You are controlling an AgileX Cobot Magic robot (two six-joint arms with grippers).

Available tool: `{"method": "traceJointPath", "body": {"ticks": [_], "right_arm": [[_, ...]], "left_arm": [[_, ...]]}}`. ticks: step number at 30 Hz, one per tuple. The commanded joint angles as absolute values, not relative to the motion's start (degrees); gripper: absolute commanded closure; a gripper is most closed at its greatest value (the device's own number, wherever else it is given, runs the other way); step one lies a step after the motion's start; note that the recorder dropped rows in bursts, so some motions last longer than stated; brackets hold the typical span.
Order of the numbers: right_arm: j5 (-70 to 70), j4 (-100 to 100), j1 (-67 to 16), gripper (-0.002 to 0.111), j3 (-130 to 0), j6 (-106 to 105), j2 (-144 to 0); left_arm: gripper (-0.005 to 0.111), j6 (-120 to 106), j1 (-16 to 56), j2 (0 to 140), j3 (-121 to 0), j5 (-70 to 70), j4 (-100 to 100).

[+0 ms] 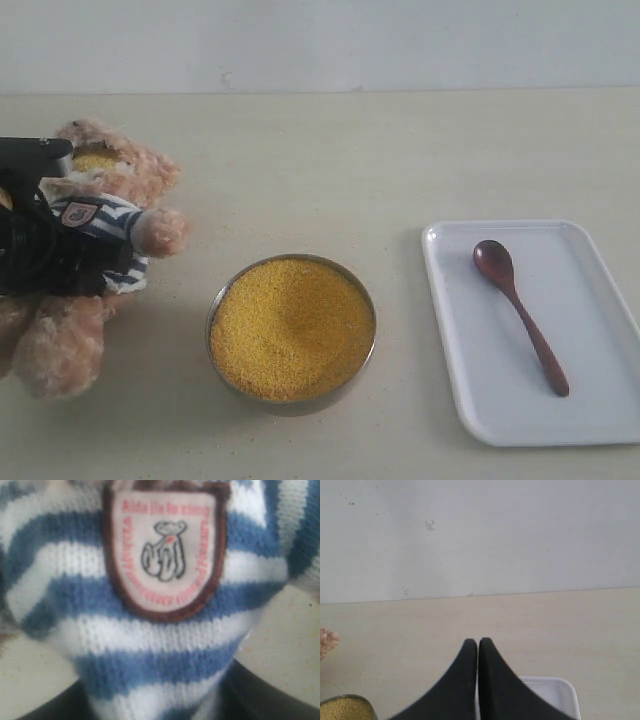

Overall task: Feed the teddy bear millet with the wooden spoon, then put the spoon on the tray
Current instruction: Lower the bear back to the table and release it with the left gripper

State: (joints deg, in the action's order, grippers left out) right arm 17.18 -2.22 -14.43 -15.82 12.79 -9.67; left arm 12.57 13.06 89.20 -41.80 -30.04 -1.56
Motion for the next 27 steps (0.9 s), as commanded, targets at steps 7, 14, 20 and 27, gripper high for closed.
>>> {"method": "traceJointPath", "body": {"ticks": [7,14,20,27], "right_arm": [[17.09,-2.06,-14.30,0.108,-15.38,13.00,-9.31],[17.62,-2.09,-14.30,0.108,-15.38,13.00,-9.31],[17.88,-2.09,-14.30,0.108,-15.38,13.00,-9.31],[17.88,-2.09,-14.30,0.108,-15.38,13.00,-9.31]], "left_arm": [[0.103,13.25,13.41,94.39,-45.37,-28.87,2.93],[0.074,13.25,13.41,97.17,-45.37,-29.10,3.02],[0.041,13.25,13.41,97.30,-45.37,-28.98,3.02],[0.025,12.61,13.30,97.16,-45.37,-30.36,3.02]]}}
